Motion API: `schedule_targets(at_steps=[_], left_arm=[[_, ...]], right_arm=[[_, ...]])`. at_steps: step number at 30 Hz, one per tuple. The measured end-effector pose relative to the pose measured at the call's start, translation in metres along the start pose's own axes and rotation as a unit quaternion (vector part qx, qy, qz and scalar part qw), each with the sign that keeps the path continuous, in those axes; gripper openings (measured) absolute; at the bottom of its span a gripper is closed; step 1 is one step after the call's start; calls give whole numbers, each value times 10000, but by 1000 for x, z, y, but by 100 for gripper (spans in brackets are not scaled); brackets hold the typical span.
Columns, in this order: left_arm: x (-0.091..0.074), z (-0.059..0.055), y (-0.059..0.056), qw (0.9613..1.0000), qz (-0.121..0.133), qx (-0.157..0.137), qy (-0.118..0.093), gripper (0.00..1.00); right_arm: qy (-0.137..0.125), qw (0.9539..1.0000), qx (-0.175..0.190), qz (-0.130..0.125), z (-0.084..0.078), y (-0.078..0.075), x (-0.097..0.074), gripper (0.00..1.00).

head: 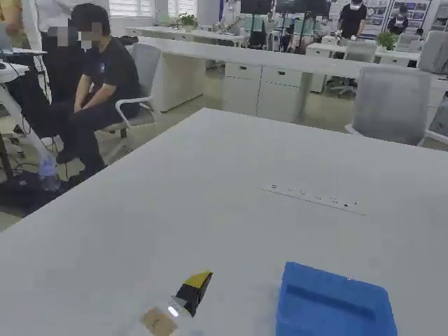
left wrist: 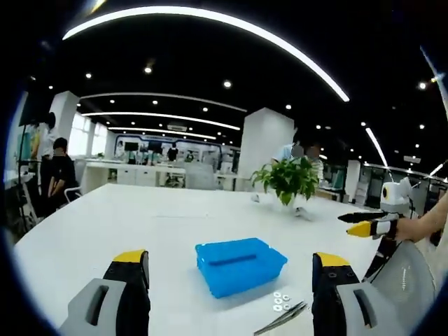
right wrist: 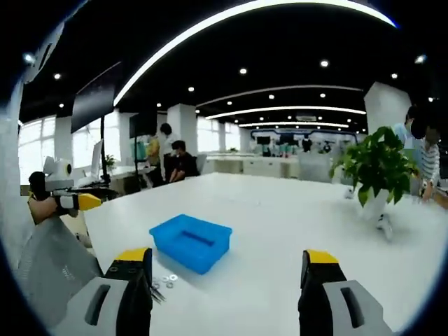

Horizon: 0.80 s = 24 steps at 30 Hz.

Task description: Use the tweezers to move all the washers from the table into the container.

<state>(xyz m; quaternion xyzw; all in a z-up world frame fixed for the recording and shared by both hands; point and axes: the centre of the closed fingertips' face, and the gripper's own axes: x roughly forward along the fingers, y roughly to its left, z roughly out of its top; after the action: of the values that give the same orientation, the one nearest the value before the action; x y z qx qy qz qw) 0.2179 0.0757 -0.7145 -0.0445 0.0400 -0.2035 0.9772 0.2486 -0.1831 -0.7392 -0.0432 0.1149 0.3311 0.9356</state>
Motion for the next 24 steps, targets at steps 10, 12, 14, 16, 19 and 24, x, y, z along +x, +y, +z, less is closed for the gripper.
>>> schedule_targets(at_steps=[10, 12, 14, 16, 19, 24], left_arm=[[1, -6, 0, 9999, 18, 4, 158, 99], [1, -8, 1, 9998, 38, -14, 188, 99], [1, -8, 1, 9998, 43, -50, 195, 99], [1, -8, 2, 9998, 54, -48, 191, 99], [0, -8, 5, 9998, 119, -19, 184, 99], [0, -8, 4, 9997, 106, -29, 203, 99]], right_arm=[[-99, 9999, 66, -45, 3, -2, -2, 79], [-99, 9999, 81, -50, 3, -2, -2, 79], [-113, 9999, 85, -68, 4, -3, -3, 79], [-133, 9998, 103, -68, 4, -3, -3, 79], [-146, 9998, 121, -72, 4, -3, -3, 79], [-202, 9997, 122, -116, 6, -4, -5, 79]])
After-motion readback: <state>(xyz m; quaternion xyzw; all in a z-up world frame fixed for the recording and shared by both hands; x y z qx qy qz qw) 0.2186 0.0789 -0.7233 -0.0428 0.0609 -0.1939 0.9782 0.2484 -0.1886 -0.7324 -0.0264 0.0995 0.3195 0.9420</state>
